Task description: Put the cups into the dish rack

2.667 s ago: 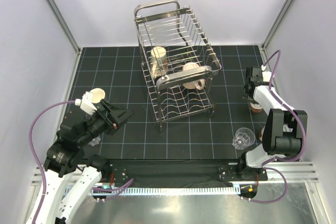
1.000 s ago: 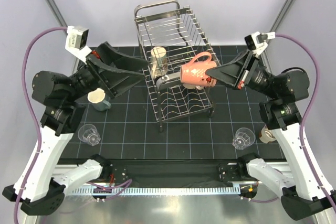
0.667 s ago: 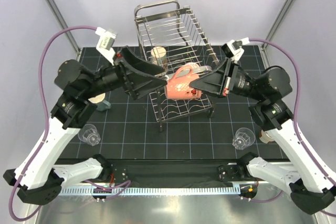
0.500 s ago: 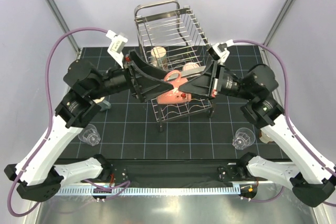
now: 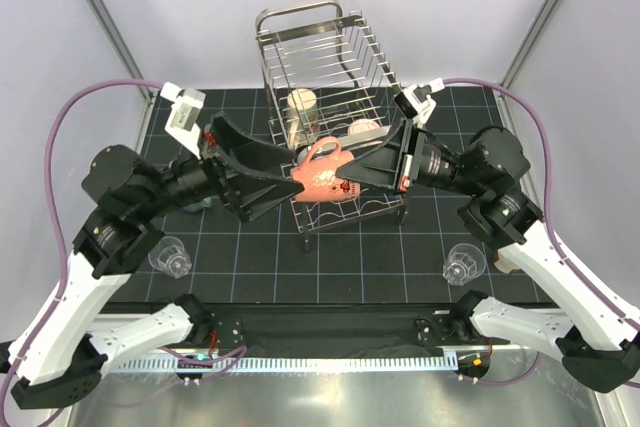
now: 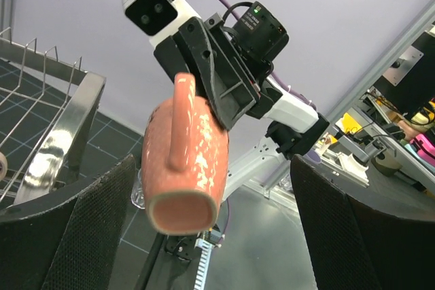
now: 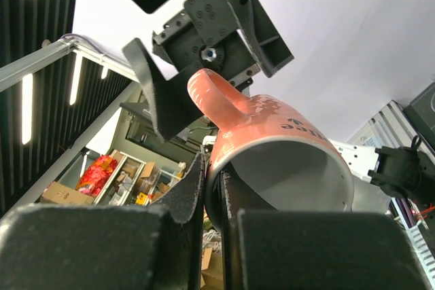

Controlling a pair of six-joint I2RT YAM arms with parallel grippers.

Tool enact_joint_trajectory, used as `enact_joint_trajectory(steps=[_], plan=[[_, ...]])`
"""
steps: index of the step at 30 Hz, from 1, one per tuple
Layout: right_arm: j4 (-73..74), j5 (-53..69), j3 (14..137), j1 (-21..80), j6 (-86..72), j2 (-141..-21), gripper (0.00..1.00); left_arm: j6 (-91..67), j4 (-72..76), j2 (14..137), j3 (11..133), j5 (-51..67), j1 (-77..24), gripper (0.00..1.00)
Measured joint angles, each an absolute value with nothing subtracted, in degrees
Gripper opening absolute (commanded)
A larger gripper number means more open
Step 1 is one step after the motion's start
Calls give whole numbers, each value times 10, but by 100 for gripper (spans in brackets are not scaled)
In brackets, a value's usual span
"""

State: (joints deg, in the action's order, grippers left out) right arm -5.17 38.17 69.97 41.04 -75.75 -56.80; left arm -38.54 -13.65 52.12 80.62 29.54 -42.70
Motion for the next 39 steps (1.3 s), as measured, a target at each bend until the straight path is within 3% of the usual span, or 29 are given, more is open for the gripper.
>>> enact_joint_trajectory(steps=[23, 31, 39], plan=[[-123, 317, 710, 455, -768, -575, 4, -401, -127, 531, 783, 276, -450, 82], [-142, 301, 701, 466, -768, -576, 4, -407, -111, 528, 773, 270, -454, 84], [-231, 246, 615, 502, -784, -566, 4, -435, -47, 506, 716, 230, -458, 86]])
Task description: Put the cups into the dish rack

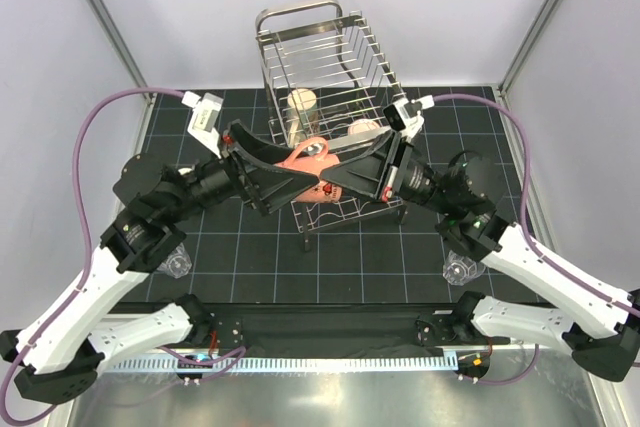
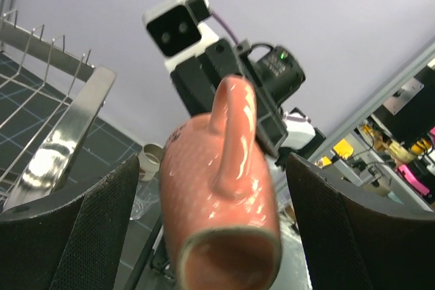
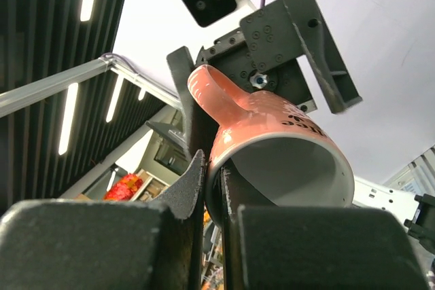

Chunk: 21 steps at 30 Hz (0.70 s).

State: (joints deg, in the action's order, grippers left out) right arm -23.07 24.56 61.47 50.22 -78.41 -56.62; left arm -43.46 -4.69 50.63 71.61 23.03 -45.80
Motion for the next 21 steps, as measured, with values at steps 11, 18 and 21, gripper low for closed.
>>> enact_joint_trajectory(steps=[11, 18, 21], plan=[[-304, 167, 545, 517, -799, -543, 4, -449, 13, 470, 676, 187, -461, 86], [-336, 143, 544, 517, -799, -522, 4, -454, 33, 472, 674, 185, -461, 85], [-343, 138, 544, 517, -800, -525, 4, -460, 38, 479, 674, 185, -462, 85]])
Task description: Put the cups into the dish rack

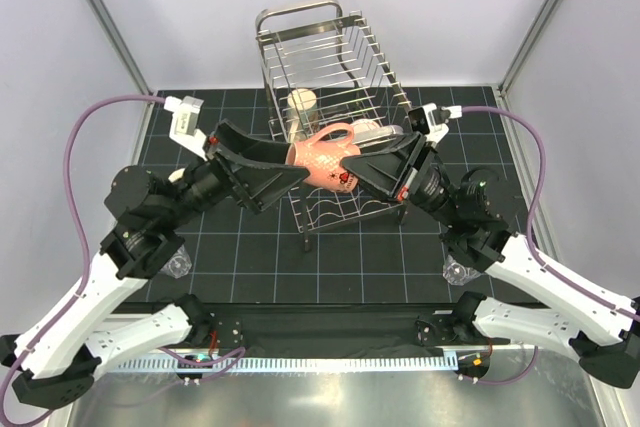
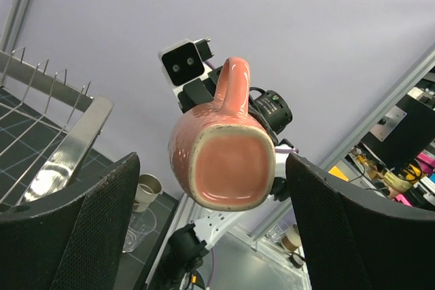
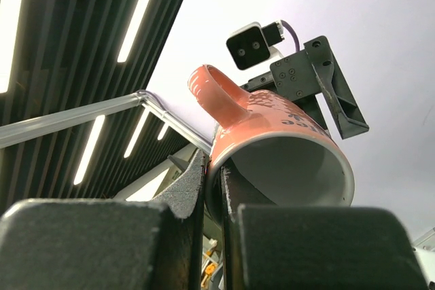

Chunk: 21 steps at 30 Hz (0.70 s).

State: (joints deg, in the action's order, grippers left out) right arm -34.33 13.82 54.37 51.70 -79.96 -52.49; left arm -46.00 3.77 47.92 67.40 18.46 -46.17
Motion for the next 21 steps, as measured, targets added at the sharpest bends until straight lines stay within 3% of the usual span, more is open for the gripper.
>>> enact_joint_trajectory(steps=[5, 11, 21], plan=[[-347, 131, 544, 520, -800, -536, 4, -461, 41, 493, 674, 185, -466, 84], [-356, 124, 544, 521, -801, -547, 4, -463, 42, 496, 674, 184, -475, 75], [-365, 119, 544, 526, -804, -550, 4, -461, 45, 497, 674, 173, -476, 38]])
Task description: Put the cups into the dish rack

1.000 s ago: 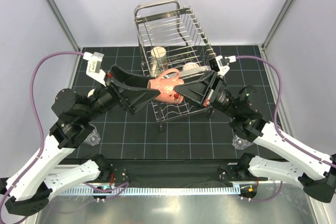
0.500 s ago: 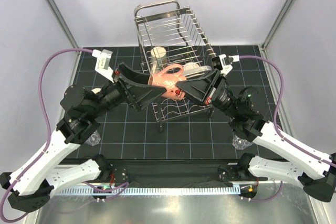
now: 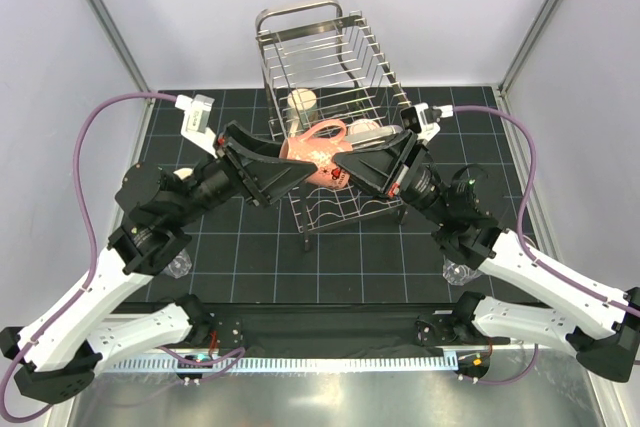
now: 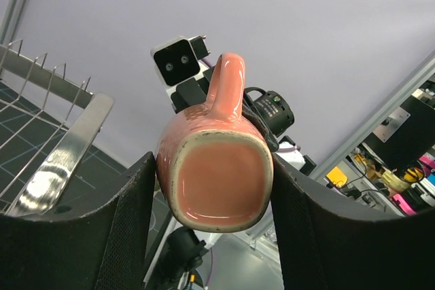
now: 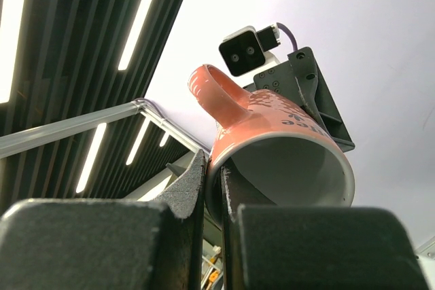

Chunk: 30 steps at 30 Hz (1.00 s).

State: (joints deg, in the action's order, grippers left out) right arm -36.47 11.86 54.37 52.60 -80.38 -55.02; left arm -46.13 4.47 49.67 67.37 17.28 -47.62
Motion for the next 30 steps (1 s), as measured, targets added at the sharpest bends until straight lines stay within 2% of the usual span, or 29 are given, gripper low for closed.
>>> enact_joint_trajectory(steps=[2, 3, 6, 7, 11, 13, 17, 23, 30], plan=[[-365, 116, 543, 528, -804, -550, 4, -462, 45, 496, 674, 171, -476, 28], [-365, 116, 543, 528, -804, -550, 4, -462, 45, 496, 674, 170, -477, 17], [-365, 115, 542, 528, -803, -550, 4, -462, 44, 496, 674, 168, -477, 0], [-365, 114, 542, 528, -801, -550, 5, -462, 44, 496, 674, 167, -477, 0], [-354, 112, 541, 528, -791, -543, 28, -462, 40, 497, 674, 166, -477, 0], [-339, 112, 541, 528, -775, -534, 31, -461, 35, 497, 674, 164, -477, 0], [-305, 108, 543, 528, -748, -512, 47, -459, 23, 497, 676, 160, -478, 0], [-262, 101, 558, 528, -718, -494, 57, -446, -1, 496, 694, 151, -479, 0], [-159, 62, 559, 528, -674, -441, 59, -398, -67, 502, 754, 115, -479, 0]])
